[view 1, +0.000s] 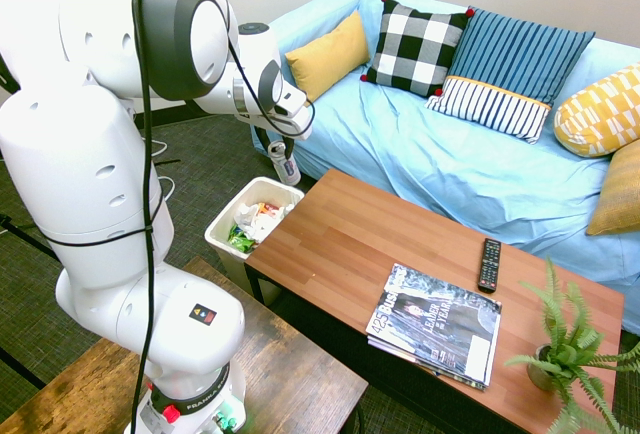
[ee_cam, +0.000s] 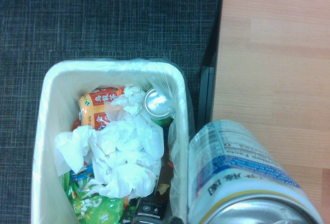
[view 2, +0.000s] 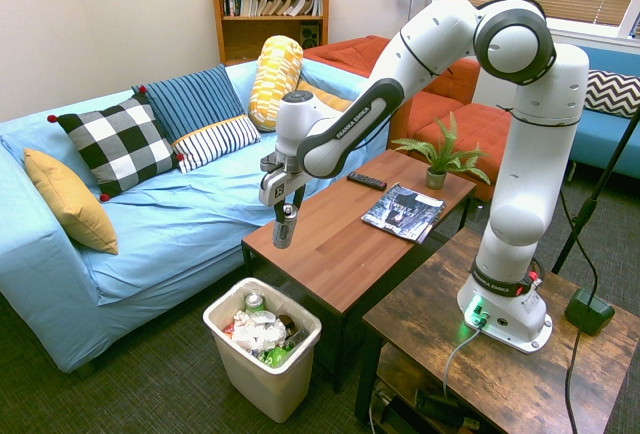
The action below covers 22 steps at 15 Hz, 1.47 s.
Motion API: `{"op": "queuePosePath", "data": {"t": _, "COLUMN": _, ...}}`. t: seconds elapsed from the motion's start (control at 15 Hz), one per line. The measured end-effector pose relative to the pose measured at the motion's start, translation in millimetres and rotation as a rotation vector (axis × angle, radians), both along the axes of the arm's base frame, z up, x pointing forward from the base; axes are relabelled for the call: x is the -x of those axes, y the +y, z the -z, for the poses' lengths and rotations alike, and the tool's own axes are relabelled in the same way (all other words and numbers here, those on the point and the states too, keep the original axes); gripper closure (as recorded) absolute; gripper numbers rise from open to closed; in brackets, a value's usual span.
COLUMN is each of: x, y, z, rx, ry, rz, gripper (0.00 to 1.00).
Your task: Throw the can in the trash bin
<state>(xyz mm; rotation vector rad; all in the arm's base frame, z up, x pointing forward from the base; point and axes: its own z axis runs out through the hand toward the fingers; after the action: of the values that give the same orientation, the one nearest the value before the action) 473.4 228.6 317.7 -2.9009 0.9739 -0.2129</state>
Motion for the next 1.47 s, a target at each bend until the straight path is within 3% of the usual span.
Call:
{"op": "queuePosePath", "data": {"t": 0.33, "x": 7, "y": 40, "z": 3, "rx": 0.007, "ry": -0.014, "rz": -0.059, "gripper": 1.00}}
{"op": "queuePosePath", "data": {"t": 0.73, "x": -5, "y": 106, "z": 81, "rx": 0.011, "ry": 0.068, "rz": -0.128, "gripper": 1.00}}
{"op": "queuePosePath", "data": {"t": 0.8, "x": -8, "y": 111, "z": 95, "rx": 0.015, "ry": 0.081, "rz": -0.132, "gripper": 0.00}}
{"op": "queuePosePath", "data": {"t": 1.07, "x": -14, "y": 123, "z": 129, "rx": 0.031, "ry": 0.121, "rz": -0.129, "gripper": 0.00}}
{"op": "queuePosePath", "data": {"t": 1.47, "x": -12, "y": 127, "z": 137, "rx": 0.043, "ry": 0.156, "rz": -0.116, "gripper": 0.00}}
